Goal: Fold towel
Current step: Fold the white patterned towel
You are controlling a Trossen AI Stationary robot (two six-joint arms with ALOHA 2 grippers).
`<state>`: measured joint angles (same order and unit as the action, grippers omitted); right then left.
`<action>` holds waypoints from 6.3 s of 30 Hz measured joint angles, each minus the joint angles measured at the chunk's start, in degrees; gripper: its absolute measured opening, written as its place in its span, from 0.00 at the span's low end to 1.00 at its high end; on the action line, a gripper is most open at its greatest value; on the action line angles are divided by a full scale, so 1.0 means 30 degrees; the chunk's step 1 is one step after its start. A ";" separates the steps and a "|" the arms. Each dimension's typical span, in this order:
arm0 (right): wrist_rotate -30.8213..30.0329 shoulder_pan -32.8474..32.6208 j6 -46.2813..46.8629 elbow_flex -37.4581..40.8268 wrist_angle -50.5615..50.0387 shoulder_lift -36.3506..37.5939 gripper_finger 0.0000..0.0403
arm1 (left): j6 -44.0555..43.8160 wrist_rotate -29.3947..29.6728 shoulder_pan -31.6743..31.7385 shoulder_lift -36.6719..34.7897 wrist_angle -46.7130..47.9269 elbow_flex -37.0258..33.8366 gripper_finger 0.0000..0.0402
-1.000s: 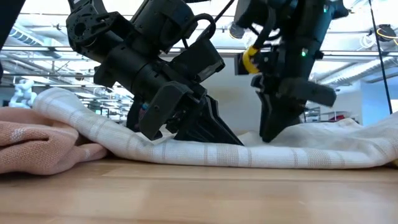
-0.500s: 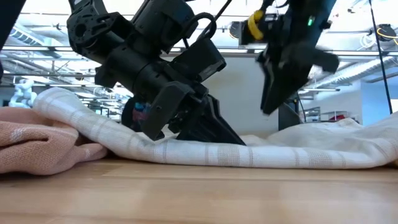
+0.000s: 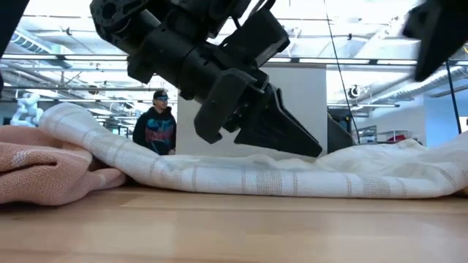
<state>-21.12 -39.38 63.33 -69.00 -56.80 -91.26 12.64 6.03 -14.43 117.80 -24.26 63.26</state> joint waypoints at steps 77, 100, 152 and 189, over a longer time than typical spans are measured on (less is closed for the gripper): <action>-0.1563 0.3631 -1.7704 -0.0883 1.0975 -0.3366 0.12 | -0.1122 -0.3769 0.2838 0.1552 -0.0660 0.0075 0.41; -0.6451 -0.0214 -1.3138 -0.2146 0.7436 -0.3373 0.52 | -0.1195 -0.3645 0.2845 0.1552 -0.0682 0.0075 0.41; -0.6713 -0.3778 1.2805 -0.2987 -1.1152 -1.0771 0.50 | -0.1979 -0.3654 0.2892 0.1552 -0.0484 0.0075 0.41; -0.8009 -0.0584 -0.2824 -0.3029 -0.4037 -0.8143 0.50 | -0.2004 -0.3919 0.2889 0.1557 -0.0339 0.0075 0.41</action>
<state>-45.15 -41.14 54.85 -78.08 -68.91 -115.69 6.63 -5.73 -5.76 122.47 -25.28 63.48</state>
